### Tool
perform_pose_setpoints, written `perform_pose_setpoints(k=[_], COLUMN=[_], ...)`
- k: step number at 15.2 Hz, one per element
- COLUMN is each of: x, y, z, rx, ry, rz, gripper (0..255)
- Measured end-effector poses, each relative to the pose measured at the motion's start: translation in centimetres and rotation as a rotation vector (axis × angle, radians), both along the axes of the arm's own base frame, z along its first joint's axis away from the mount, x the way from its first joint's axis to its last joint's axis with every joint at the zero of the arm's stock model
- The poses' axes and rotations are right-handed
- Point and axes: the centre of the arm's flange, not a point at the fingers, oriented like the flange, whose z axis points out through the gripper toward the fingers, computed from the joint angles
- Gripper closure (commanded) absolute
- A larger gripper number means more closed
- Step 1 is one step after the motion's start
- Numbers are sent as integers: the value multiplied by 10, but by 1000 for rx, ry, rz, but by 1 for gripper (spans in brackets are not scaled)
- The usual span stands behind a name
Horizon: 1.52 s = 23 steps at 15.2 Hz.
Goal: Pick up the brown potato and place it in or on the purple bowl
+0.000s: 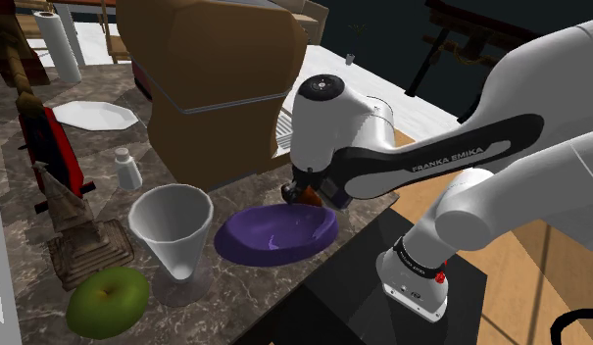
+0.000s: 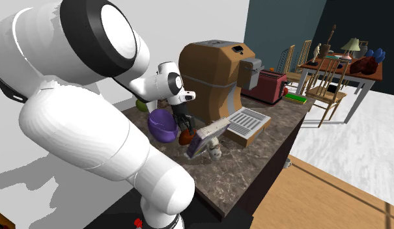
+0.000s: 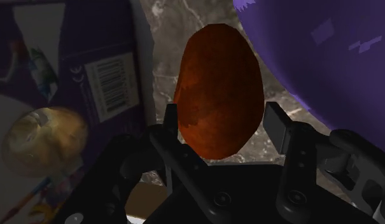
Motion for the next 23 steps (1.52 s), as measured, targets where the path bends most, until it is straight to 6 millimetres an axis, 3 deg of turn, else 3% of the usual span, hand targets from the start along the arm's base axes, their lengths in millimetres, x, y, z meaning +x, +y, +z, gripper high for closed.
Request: perform_pose_setpoints(k=[4, 8, 15, 23], x=[1, 5, -11, -12], y=[6, -3, -5, -7], z=[-2, -5, 15, 57], rx=[-54, -62, -22, -23], ry=[-15, -23, 108, 115], rz=[47, 76, -29, -31], gripper=[255, 255, 255, 255])
